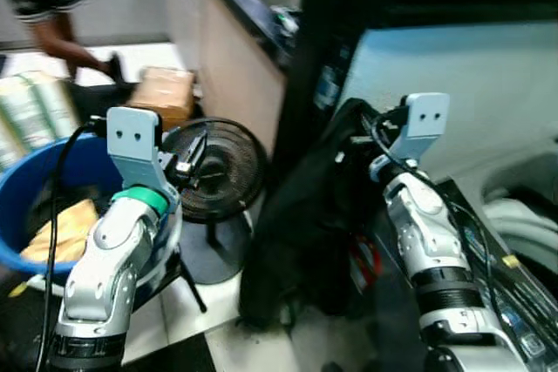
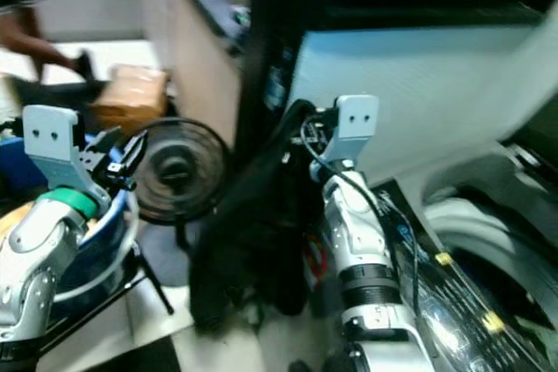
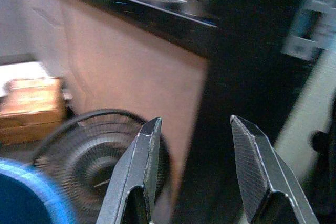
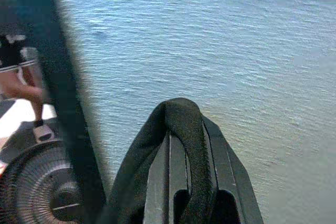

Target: Clothes washing

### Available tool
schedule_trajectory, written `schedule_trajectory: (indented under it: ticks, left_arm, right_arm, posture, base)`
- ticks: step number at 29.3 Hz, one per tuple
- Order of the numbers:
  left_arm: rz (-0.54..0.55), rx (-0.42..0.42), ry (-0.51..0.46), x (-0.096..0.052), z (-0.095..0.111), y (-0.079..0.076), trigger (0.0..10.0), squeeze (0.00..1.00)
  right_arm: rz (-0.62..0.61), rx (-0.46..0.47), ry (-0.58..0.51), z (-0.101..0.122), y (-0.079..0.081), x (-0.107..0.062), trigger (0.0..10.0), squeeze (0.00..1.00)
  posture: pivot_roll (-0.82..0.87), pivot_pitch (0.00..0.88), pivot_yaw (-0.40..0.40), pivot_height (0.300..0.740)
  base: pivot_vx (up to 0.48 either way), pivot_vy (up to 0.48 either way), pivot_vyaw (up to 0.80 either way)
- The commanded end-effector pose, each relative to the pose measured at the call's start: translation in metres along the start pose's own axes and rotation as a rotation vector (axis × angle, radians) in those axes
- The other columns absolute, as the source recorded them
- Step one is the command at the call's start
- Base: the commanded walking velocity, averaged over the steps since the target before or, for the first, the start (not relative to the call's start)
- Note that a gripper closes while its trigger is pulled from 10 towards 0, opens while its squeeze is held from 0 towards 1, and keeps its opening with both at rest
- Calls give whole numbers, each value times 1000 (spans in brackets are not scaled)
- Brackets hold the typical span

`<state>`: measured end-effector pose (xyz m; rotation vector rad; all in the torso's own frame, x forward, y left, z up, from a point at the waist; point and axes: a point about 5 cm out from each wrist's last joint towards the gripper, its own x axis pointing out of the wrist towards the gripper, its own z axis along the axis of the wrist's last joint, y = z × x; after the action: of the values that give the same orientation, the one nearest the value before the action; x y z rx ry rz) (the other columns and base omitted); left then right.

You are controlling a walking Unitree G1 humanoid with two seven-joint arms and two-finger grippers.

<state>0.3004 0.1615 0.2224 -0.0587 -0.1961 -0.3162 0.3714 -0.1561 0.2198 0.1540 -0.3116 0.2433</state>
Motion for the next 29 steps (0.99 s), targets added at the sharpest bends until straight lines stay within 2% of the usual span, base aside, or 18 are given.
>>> schedule_trajectory:
  ticks: [1, 2, 4, 5, 6, 7, 8, 9, 10, 11, 12, 14, 15, 17, 19, 23, 26, 29]
  left_arm:
    - [-64, -34, 10, -2, -1, -9, 10000, 0]
    - [-64, -34, 10, -2, -1, -9, 10000, 0]
    - [-160, -118, 10, -7, 0, -19, 10000, 0]
    - [-160, -118, 10, -7, 0, -19, 10000, 0]
    - [-182, -163, 17, -9, 0, -21, 10000, 0]
    - [-183, -181, 14, -9, 2, -20, 10000, 0]
    - [-183, -181, 14, -9, 2, -20, 10000, 0]
    - [-168, -178, 8, -8, 4, -18, 10000, 0]
    - [-168, -178, 8, -8, 4, -18, 10000, 0]
    - [-133, -158, 11, -6, 6, -14, 10000, 0]
    - [-133, -158, 11, -6, 6, -14, 10000, 0]
    - [-55, -126, 21, 0, 8, -6, 10000, 0]
    - [-55, -126, 21, 0, 8, -6, 10000, 0]
    - [16, -123, 38, 3, 7, 2, 10000, 0]
    - [21, -112, 41, 3, 7, 3, 10000, 0]
    - [26, -69, 69, 2, 4, 4, 10000, 0]
    - [39, -57, 80, 3, 3, 5, 10000, 0]
    - [86, 4, 19, 9, 7, 8, 10000, 0]
  right_arm:
    - [73, 53, 9, 1, 2, -3, 10000, 0]
    - [73, 53, 9, 1, 2, -3, 10000, 0]
    - [328, 178, 41, 2, 17, -16, 10000, 0]
    - [328, 178, 41, 2, 17, -16, 10000, 0]
    - [381, 232, 28, 7, 18, -19, 10000, 0]
    - [369, 274, -12, 16, 15, -18, 10000, 0]
    - [369, 274, -12, 16, 15, -18, 10000, 0]
    - [325, 338, -85, 32, 10, -13, 10000, 0]
    - [325, 338, -85, 32, 10, -13, 10000, 0]
    - [281, 408, -169, 51, 7, -5, 10000, 0]
    - [281, 408, -169, 51, 7, -5, 10000, 0]
    - [212, 476, -292, 82, 0, 7, 10000, 0]
    - [212, 476, -292, 82, 0, 7, 10000, 0]
    - [204, 490, -333, 94, -3, 11, 10000, 0]
    - [213, 500, -335, 95, -5, 10, 10000, 0]
    - [214, 505, -326, 94, -9, 7, 10000, 0]
    - [179, 429, -280, 89, -12, 5, 10000, 0]
    - [45, 169, -98, 67, -16, 12, 10000, 0]
  posture:
    - [67, 34, -45, 740]
    - [67, 34, -45, 740]
    - [64, 27, -44, 740]
    - [64, 27, -44, 740]
    - [68, 24, -46, 740]
    - [73, 15, -48, 740]
    - [73, 15, -48, 740]
    - [77, 10, -48, 740]
    - [77, 10, -48, 740]
    - [81, 6, -47, 740]
    - [81, 6, -47, 740]
    - [77, 0, -42, 740]
    - [77, 0, -42, 740]
    - [74, 0, -41, 740]
    - [74, 0, -41, 740]
    - [72, 0, -42, 740]
    - [69, 0, -43, 740]
    - [67, 2, -43, 740]
  base:
    - [0, 0, -800]
    - [0, 0, -800]
    - [0, 0, -800]
    - [0, 0, -800]
    - [0, 0, -800]
    - [0, 0, -800]
    - [0, 0, -800]
    - [0, 0, -800]
    - [0, 0, -800]
    - [0, 0, -800]
    - [0, 0, -800]
    - [0, 0, -800]
    - [0, 0, -800]
    - [0, 0, -800]
    - [0, 0, -800]
    - [0, 0, -800]
    - [0, 0, -800]
    - [0, 0, -800]
